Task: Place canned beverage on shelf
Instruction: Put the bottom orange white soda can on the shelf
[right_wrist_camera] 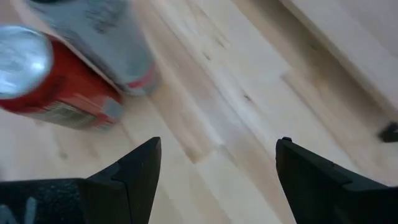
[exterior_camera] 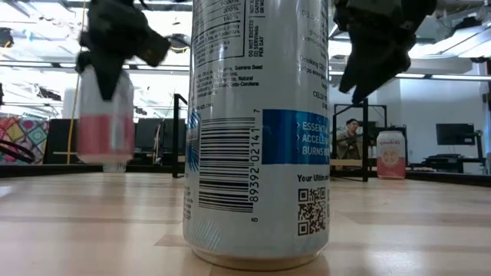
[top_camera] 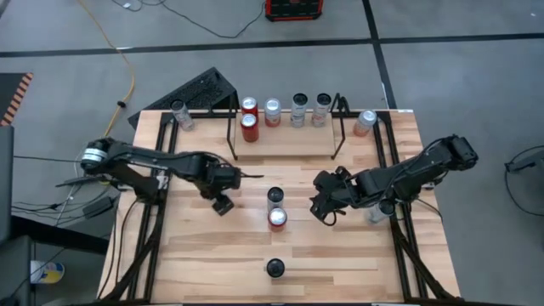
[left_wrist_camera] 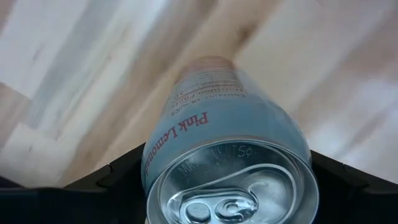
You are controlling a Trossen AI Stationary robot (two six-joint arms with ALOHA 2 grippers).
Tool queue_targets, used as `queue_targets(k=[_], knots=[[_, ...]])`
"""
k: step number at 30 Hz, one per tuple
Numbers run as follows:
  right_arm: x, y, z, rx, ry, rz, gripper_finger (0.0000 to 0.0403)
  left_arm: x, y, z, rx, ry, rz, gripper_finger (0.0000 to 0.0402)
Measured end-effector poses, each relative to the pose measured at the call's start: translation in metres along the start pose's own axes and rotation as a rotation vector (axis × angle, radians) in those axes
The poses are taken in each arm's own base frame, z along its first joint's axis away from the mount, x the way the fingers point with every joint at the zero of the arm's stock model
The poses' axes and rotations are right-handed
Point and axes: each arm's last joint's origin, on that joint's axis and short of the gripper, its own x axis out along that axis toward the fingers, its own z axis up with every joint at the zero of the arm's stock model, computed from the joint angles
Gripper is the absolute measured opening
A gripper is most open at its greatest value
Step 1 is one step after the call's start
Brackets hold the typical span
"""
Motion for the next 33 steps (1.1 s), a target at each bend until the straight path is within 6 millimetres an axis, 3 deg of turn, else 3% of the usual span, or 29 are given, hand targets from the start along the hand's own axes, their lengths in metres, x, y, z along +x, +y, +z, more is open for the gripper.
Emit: queue_targets(k=[8,16,22,26,33], knots=[[-0.010,-0.014,0.003,0.007,0.019,-0.013,0.0291,0.022,0.000,0.025,0.028,0.000,-0.037,0.0300],[-0.010,-0.023,0.009,0.010,0.018,-0.037,0.0291,0.021,0.004,0.030,0.037,-0.029,-0.019,0.0342],[-0.007,-0.028,0.013,0.019,0.016,-0.052,0.0291,0.021,0.009,0.033,0.040,-0.028,-0.013,0.0349],[-0.005,-0.030,0.016,0.032,0.019,-0.055,0.0291,0.014,0.011,0.035,0.071,-0.030,-0.011,0.0349],[-0.005,-0.030,0.016,0.051,0.047,-0.023,0.0291,-0.017,0.004,0.044,0.200,-0.077,-0.012,0.0350]])
